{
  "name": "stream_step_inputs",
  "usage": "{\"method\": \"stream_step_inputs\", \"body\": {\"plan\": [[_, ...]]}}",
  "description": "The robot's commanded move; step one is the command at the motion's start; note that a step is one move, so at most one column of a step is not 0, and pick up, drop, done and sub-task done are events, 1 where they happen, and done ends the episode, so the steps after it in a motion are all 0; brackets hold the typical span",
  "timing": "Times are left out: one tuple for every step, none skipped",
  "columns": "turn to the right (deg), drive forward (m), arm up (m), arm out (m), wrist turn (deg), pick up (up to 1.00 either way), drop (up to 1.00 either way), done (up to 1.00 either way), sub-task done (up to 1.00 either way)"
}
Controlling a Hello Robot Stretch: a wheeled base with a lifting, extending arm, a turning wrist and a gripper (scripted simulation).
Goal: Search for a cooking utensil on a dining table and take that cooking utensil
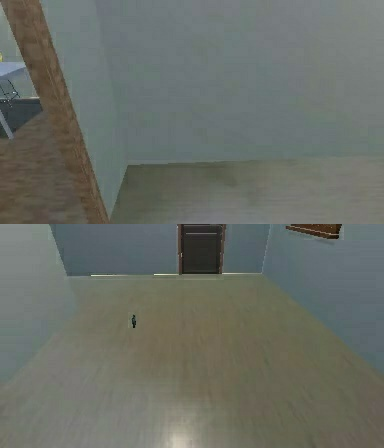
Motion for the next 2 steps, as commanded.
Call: {"method": "stream_step_inputs", "body": {"plan": [[-36.0,0.00,0.00,0.00,0.0,0.00,0.00,0.00,0.00],[0.0,0.20,0.00,0.00,0.0,0.00,0.00,0.00,0.00]]}}
